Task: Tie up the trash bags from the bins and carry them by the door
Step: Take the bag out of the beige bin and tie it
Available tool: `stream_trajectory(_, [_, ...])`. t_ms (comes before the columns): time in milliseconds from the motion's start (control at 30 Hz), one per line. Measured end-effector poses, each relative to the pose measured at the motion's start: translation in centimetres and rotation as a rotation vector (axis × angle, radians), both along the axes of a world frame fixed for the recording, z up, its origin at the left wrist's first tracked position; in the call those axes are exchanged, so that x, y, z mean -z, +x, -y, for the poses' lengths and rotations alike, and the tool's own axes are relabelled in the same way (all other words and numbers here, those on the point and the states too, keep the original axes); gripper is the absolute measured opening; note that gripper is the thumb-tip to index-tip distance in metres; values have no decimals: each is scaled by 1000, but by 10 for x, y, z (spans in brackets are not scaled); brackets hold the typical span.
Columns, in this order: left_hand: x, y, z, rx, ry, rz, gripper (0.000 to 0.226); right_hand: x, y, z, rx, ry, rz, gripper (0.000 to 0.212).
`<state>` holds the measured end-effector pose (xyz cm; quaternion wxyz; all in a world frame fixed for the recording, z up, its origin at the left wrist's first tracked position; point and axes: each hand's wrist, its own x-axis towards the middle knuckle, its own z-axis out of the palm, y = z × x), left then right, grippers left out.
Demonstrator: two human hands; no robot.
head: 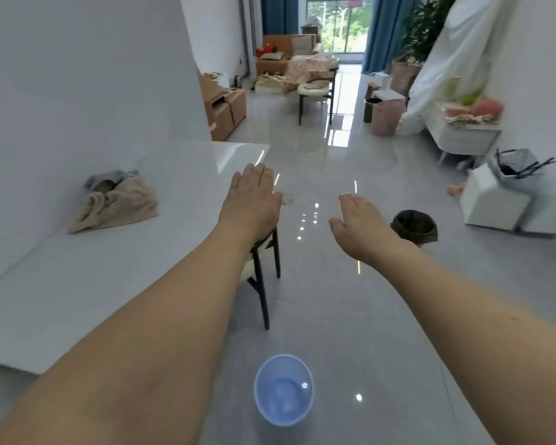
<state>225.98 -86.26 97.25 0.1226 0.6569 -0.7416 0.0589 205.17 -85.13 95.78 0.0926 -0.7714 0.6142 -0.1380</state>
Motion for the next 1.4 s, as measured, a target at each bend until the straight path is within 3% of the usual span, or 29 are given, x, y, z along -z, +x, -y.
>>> stream_trajectory(267, [44,-272,44,374,44,-65,57,31,-262,-25,400,67,-74,39])
stream_trajectory(400, [64,-370,57,500,70,-39,56,53,-351,-26,519,120,-84,42])
stream_trajectory(800, [129,-463,223,464,223,-30,56,113,-442,130,477,167,-49,47])
stream_trajectory(1000, [150,-534,300,500,310,-33,56,133,-516,207,517,284,-46,45])
stream_trajectory(1400, [168,-624,483,334,349,-62,55,159,-616,411,421,361,21,49])
